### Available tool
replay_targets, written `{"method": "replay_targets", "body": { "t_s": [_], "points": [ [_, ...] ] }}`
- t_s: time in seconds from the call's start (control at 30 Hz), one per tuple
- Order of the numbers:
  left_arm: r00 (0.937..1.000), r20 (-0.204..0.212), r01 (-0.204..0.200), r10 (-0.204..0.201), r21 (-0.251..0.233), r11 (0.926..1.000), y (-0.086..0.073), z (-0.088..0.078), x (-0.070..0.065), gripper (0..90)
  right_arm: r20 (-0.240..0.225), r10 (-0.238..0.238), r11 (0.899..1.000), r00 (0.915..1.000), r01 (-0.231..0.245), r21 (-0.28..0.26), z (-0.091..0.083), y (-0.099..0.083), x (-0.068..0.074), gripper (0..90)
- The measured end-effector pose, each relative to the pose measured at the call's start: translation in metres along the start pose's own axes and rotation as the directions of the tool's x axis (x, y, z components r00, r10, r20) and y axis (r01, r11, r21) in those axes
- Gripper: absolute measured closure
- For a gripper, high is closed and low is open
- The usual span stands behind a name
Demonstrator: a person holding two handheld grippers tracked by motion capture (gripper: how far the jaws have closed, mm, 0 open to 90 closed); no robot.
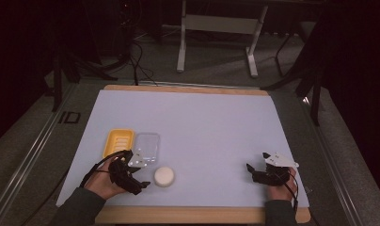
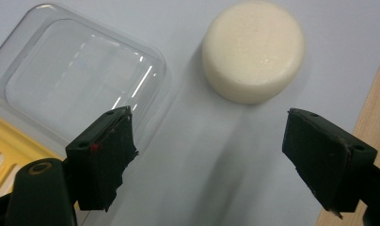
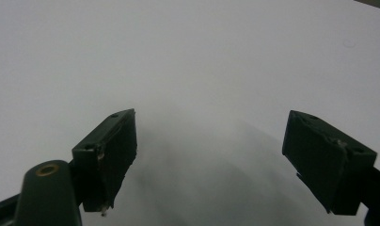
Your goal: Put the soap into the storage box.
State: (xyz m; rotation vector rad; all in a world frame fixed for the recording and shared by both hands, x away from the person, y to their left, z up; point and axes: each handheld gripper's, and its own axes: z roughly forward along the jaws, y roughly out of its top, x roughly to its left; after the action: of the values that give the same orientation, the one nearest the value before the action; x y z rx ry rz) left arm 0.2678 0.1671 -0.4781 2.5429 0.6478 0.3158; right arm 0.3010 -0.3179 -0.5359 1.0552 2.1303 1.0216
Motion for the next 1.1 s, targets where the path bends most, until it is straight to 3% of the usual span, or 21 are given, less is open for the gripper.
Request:
{"method": "replay_targets", "body": {
  "t_s": [0.47, 1.1],
  "points": [
    [0.9989, 0.031, -0.037, 0.037, 0.022, 0.9991, 0.008, 0.004, -0.003, 17.8, -0.001, -0.005, 1.0, 1.0, 0.005, 0.004, 0.001, 0.0, 0.0, 17.9],
    [0.9968, 0.039, -0.072, 0.07, 0.049, 0.9962, 0.021, 0.01, -0.005, 15.0, -0.001, -0.007, 1.0, 1.0, 0.007, 0.003, 0.0, 0.0, 0.001, 17.9]
  ]
}}
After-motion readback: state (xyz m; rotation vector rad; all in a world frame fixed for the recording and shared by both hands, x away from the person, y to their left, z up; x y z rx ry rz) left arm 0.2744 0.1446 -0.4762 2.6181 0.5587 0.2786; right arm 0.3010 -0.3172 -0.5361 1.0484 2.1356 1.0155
